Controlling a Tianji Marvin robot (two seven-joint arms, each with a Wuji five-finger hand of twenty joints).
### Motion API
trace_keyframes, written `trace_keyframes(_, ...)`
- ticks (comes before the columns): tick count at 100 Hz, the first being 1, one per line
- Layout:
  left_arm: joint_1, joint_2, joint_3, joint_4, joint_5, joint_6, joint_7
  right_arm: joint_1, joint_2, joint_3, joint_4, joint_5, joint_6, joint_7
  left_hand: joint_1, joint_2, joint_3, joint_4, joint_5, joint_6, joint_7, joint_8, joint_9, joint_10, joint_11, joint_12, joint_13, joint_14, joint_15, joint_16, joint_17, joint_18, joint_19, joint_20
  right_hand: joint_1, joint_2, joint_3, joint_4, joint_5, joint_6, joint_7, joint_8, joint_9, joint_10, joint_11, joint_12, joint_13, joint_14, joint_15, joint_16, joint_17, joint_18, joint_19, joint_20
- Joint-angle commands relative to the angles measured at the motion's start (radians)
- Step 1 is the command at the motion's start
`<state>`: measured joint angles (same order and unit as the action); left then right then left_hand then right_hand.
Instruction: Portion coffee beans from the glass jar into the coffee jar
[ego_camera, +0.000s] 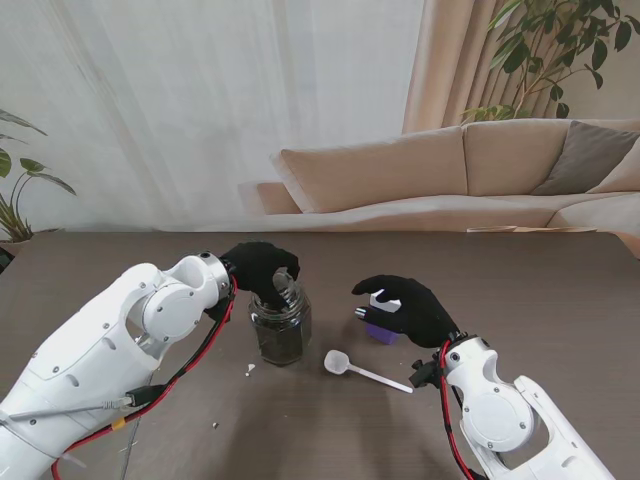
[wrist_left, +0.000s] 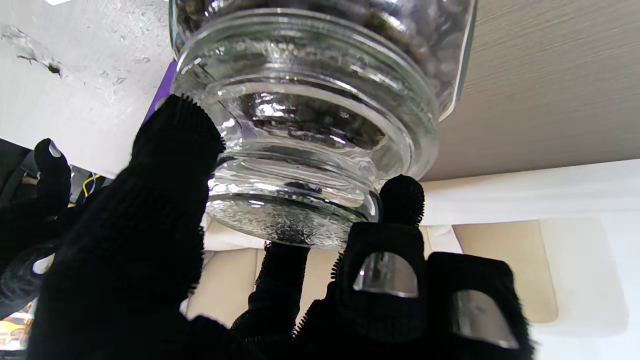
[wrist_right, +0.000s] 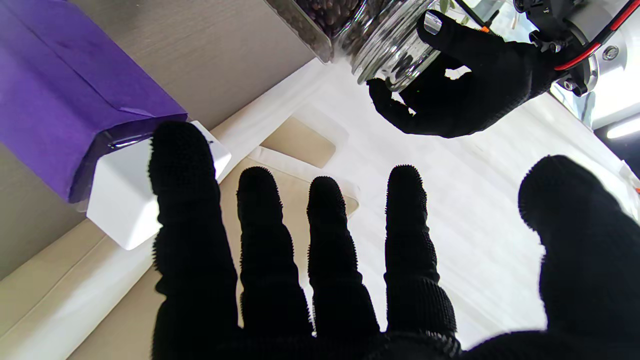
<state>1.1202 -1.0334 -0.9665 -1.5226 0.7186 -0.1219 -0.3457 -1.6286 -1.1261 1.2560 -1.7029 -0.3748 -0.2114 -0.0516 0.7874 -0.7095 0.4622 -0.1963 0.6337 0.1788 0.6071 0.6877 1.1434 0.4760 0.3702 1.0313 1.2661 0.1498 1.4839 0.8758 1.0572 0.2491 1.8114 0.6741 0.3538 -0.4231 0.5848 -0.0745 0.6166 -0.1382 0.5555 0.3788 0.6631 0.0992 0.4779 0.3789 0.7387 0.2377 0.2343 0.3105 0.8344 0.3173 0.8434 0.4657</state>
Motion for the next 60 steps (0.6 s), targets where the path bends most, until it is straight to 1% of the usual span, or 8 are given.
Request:
trace_keyframes(1, -0.011, -0.007, 0.003, -0.001, 0.011, -0.001, -0.024, -0.004, -0.004, 0.0, -0.001, 0.001, 0.002, 0.015, 0.208, 0.122, 0.282, 0.057, 0.126, -0.069, 0.46, 0.071, 0.103, -0.308, 0.076, 0.035, 0.001, -0.007, 0.04, -0.002, 0.022, -0.049, 0.283, -0.011, 0.014, 0.015, -0.037, 0.023, -0.006, 0.004, -0.013, 0.01, -0.007, 0.01, -0.012, 0.002, -0.021, -0.001, -0.012, 0.006, -0.481, 0.002, -0.003, 0.024)
trace_keyframes(19, -0.011, -0.006, 0.015, -0.007, 0.037, 0.007, -0.024, -0.006, -0.005, 0.0, -0.002, 0.008, 0.002, 0.015, 0.168, 0.099, 0.251, 0.051, 0.174, -0.085, 0.404, 0.01, 0.069, -0.321, 0.072, 0.09, -0.017, -0.027, 0.013, 0.018, 0.002, -0.07, 0.283, -0.025, 0.016, 0.019, -0.037, 0.024, -0.015, 0.013, -0.014, 0.009, -0.004, 0.01, -0.012, 0.002, -0.021, 0.0, -0.012, 0.006, -0.484, 0.006, -0.005, 0.024)
trace_keyframes(28, -0.01, -0.005, 0.018, -0.011, 0.048, 0.014, -0.028, -0.006, -0.005, -0.001, -0.003, 0.011, 0.0, 0.015, 0.138, 0.087, 0.231, 0.052, 0.176, -0.084, 0.368, -0.008, 0.019, -0.312, 0.064, 0.119, -0.044, -0.04, 0.001, 0.033, -0.013, -0.08, 0.279, -0.03, 0.016, 0.02, -0.038, 0.024, -0.017, 0.015, -0.014, 0.01, -0.003, 0.01, -0.011, 0.002, -0.021, -0.001, -0.012, 0.006, -0.484, 0.005, -0.006, 0.024)
trace_keyframes(38, -0.007, -0.003, 0.017, -0.017, 0.059, 0.015, -0.034, -0.007, -0.005, -0.001, -0.003, 0.013, 0.001, 0.016, 0.102, 0.079, 0.198, 0.051, 0.162, -0.085, 0.279, -0.02, -0.043, -0.296, 0.05, 0.11, -0.075, -0.052, -0.014, 0.049, -0.029, -0.093, 0.27, -0.023, 0.015, 0.023, -0.039, 0.024, -0.025, 0.026, -0.015, 0.009, -0.005, 0.01, -0.012, 0.002, -0.023, 0.002, -0.013, 0.006, -0.486, 0.006, -0.007, 0.025)
trace_keyframes(49, -0.002, -0.001, 0.012, -0.024, 0.065, 0.014, -0.039, -0.008, -0.005, -0.001, -0.004, 0.014, 0.004, 0.016, 0.075, 0.079, 0.154, 0.058, 0.164, -0.089, 0.206, -0.02, -0.111, -0.279, 0.073, 0.023, -0.105, -0.052, -0.031, 0.056, -0.05, -0.099, 0.256, -0.008, 0.017, 0.023, -0.039, 0.025, -0.028, 0.035, -0.013, 0.009, -0.004, 0.012, -0.011, 0.002, -0.023, 0.002, -0.014, 0.006, -0.488, 0.008, -0.009, 0.025)
trace_keyframes(54, 0.001, 0.0, 0.008, -0.03, 0.07, 0.012, -0.043, -0.008, -0.005, -0.001, -0.005, 0.015, 0.005, 0.015, 0.062, 0.077, 0.136, 0.061, 0.168, -0.093, 0.168, -0.019, -0.14, -0.275, 0.095, -0.12, -0.119, -0.055, -0.036, 0.06, -0.061, -0.1, 0.246, 0.006, 0.017, 0.023, -0.04, 0.025, -0.03, 0.036, -0.013, 0.009, -0.004, 0.011, -0.01, 0.002, -0.024, 0.001, -0.014, 0.006, -0.488, 0.009, -0.01, 0.025)
trace_keyframes(56, 0.003, 0.001, 0.006, -0.032, 0.073, 0.011, -0.046, -0.008, -0.005, -0.001, -0.005, 0.015, 0.005, 0.015, 0.051, 0.079, 0.13, 0.062, 0.168, -0.092, 0.154, -0.025, -0.155, -0.255, 0.086, -0.147, -0.127, -0.054, -0.041, 0.059, -0.068, -0.101, 0.242, 0.007, 0.017, 0.023, -0.04, 0.025, -0.03, 0.038, -0.012, 0.009, -0.006, 0.012, -0.011, 0.002, -0.025, 0.003, -0.014, 0.006, -0.489, 0.009, -0.01, 0.025)
trace_keyframes(60, 0.006, 0.002, 0.003, -0.036, 0.08, 0.008, -0.049, -0.009, -0.005, -0.001, -0.005, 0.014, 0.005, 0.015, 0.025, 0.087, 0.13, 0.064, 0.17, -0.09, 0.12, -0.035, -0.171, -0.247, 0.073, -0.17, -0.136, -0.055, -0.046, 0.06, -0.076, -0.102, 0.237, 0.011, 0.017, 0.024, -0.04, 0.025, -0.03, 0.038, -0.012, 0.009, -0.005, 0.012, -0.01, 0.002, -0.023, 0.002, -0.013, 0.006, -0.489, 0.01, -0.01, 0.025)
